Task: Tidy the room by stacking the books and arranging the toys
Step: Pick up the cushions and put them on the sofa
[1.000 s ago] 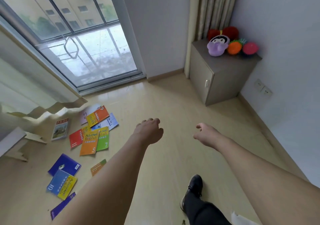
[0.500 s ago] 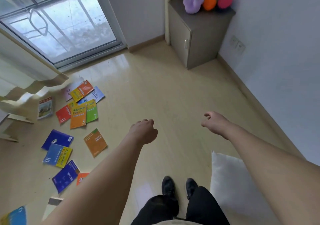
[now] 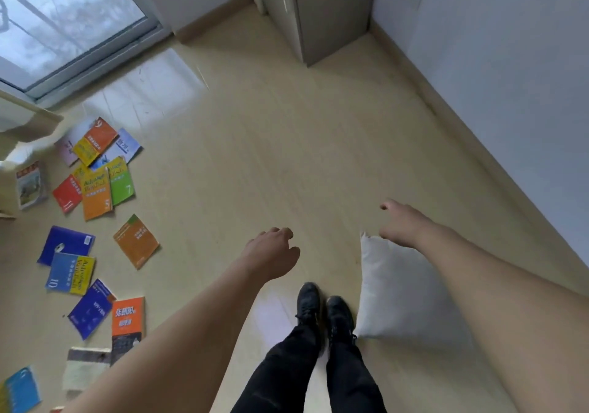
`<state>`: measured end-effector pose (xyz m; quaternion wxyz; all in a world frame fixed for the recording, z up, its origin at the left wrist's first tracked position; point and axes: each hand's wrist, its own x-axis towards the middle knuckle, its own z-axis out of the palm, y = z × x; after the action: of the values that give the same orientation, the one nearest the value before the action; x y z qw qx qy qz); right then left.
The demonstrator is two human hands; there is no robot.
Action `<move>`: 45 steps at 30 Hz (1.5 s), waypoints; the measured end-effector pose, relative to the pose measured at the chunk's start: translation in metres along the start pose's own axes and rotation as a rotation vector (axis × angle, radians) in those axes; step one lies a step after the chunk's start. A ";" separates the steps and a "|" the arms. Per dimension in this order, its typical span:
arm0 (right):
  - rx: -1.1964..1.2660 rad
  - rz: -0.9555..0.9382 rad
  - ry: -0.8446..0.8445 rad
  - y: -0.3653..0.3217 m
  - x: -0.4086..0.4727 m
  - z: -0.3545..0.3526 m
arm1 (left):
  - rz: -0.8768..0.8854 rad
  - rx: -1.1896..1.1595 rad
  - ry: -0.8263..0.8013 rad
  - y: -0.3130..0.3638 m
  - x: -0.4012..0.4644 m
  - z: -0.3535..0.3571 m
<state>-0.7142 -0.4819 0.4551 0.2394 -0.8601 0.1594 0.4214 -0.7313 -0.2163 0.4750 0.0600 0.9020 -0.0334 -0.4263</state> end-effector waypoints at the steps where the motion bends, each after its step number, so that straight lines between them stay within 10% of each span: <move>1: -0.050 -0.003 -0.024 0.011 0.024 0.011 | -0.012 -0.009 -0.029 0.004 0.021 0.019; 12: -0.336 0.086 -0.209 0.155 0.351 0.217 | 0.004 0.006 -0.242 0.020 0.325 0.275; 21: -0.544 -0.077 -0.133 0.195 0.442 0.295 | 0.015 0.079 -0.303 -0.004 0.412 0.362; 30: -0.277 -0.089 -0.113 0.121 0.326 0.215 | -0.012 0.035 -0.188 -0.020 0.318 0.235; 45: 0.466 -0.548 0.074 -0.213 -0.079 -0.036 | -0.140 -0.123 0.488 -0.136 -0.060 -0.081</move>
<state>-0.6366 -0.3182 0.5968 0.5270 -0.8079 0.0232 0.2625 -0.7059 -0.0680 0.5534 0.0912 0.9729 0.0704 -0.2004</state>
